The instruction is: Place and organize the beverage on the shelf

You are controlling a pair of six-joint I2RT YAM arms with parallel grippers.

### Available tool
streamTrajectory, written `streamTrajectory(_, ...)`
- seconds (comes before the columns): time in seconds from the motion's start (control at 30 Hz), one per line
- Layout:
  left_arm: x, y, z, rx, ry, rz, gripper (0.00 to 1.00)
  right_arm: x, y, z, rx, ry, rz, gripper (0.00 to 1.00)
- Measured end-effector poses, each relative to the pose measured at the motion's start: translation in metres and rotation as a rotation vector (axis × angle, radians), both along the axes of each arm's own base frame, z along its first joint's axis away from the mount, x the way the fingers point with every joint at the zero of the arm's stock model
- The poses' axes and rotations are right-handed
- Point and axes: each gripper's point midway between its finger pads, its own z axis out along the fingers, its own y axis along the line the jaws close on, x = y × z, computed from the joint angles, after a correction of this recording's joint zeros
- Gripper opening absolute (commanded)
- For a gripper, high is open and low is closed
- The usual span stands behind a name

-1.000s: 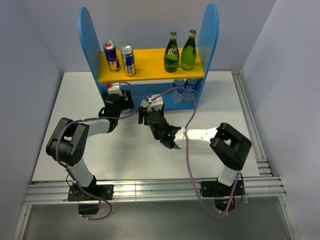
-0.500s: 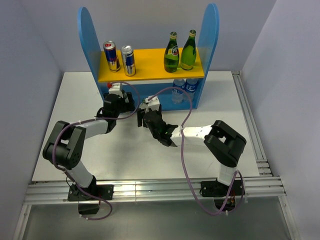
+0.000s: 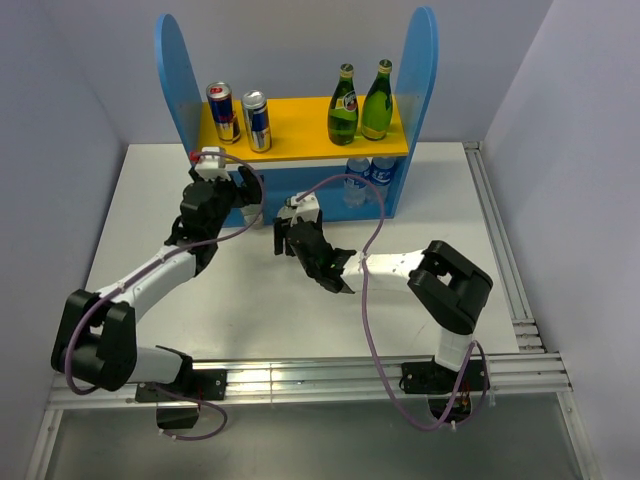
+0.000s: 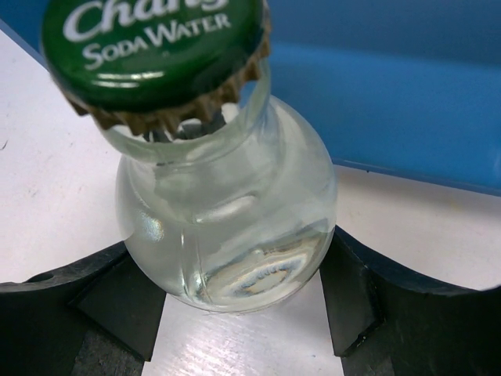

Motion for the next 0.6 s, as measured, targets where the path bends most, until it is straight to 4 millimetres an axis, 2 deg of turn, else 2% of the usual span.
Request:
streamTrajectory(0.1,-0.008,0.004,0.002,-0.003,-0.003,0.005,0.99,-0.001,0.001,-0.002,0.006,0.009,0.003,0.0)
streamTrajectory(0.2,-0.027,0.011,0.001,-0.014,0.001,0.011,0.99,0.0,0.006,-0.011,-0.003,0.025,0.011,0.0)
streamTrajectory(0.43,-0.068,0.026,0.026,-0.07,-0.069,0.022,0.99,0.011,0.032,-0.033,-0.036,0.07,0.045,0.0)
streamTrajectory(0.6,-0.081,0.027,0.024,-0.09,-0.073,0.019,0.99,0.024,0.054,-0.03,-0.029,0.067,0.06,0.0)
